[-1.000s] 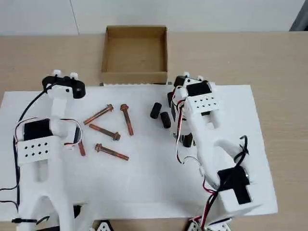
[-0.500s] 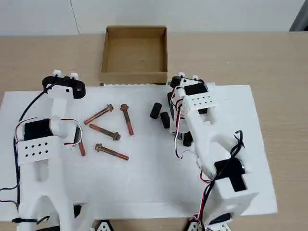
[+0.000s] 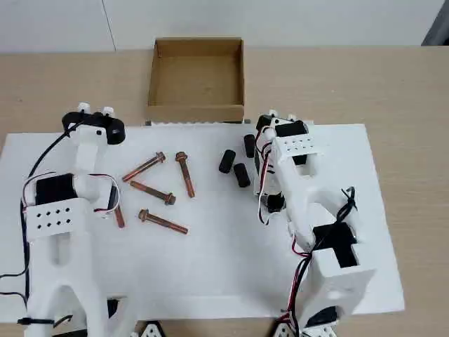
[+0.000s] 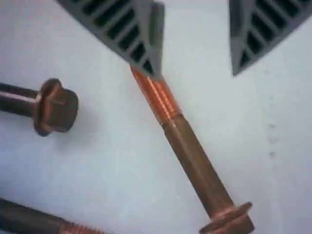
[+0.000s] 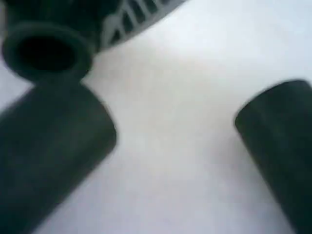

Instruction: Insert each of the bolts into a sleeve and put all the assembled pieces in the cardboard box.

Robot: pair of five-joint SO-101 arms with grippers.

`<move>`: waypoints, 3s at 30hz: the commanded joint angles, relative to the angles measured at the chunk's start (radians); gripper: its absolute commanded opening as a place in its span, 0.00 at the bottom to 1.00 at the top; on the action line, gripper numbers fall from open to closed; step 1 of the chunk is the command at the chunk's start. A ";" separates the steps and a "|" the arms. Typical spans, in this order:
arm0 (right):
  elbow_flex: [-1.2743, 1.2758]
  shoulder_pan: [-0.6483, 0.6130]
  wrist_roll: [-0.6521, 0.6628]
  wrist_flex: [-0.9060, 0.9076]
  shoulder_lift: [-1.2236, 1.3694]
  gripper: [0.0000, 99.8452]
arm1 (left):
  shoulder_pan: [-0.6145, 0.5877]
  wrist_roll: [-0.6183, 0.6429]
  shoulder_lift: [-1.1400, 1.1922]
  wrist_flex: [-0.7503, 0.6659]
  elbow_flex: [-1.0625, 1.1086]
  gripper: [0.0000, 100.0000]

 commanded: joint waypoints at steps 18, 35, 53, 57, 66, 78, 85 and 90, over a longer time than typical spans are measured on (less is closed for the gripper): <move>-0.028 -0.030 0.009 0.173 -0.484 0.00 | 0.017 0.049 0.008 0.206 -0.300 0.04; -0.026 -0.022 0.017 0.275 -0.515 0.00 | 0.092 -0.112 0.566 0.362 -0.800 0.01; 0.049 0.039 0.359 0.265 -0.515 0.01 | 0.157 -0.285 1.054 0.333 -1.193 0.09; 0.049 0.074 0.373 0.265 -0.515 0.01 | 0.204 -0.298 1.092 0.333 -1.237 0.10; 0.049 0.142 0.373 0.271 -0.515 0.01 | 0.229 -0.330 1.172 0.327 -1.241 0.10; 0.051 0.140 0.370 0.265 -0.515 0.01 | 0.229 -0.344 1.258 0.239 -1.247 0.10; 0.051 0.140 0.370 0.265 -0.515 0.01 | 0.230 -0.344 1.313 0.201 -1.247 0.09; 0.051 0.139 0.367 0.269 -0.515 0.01 | 0.230 -0.344 1.309 0.196 -1.247 0.08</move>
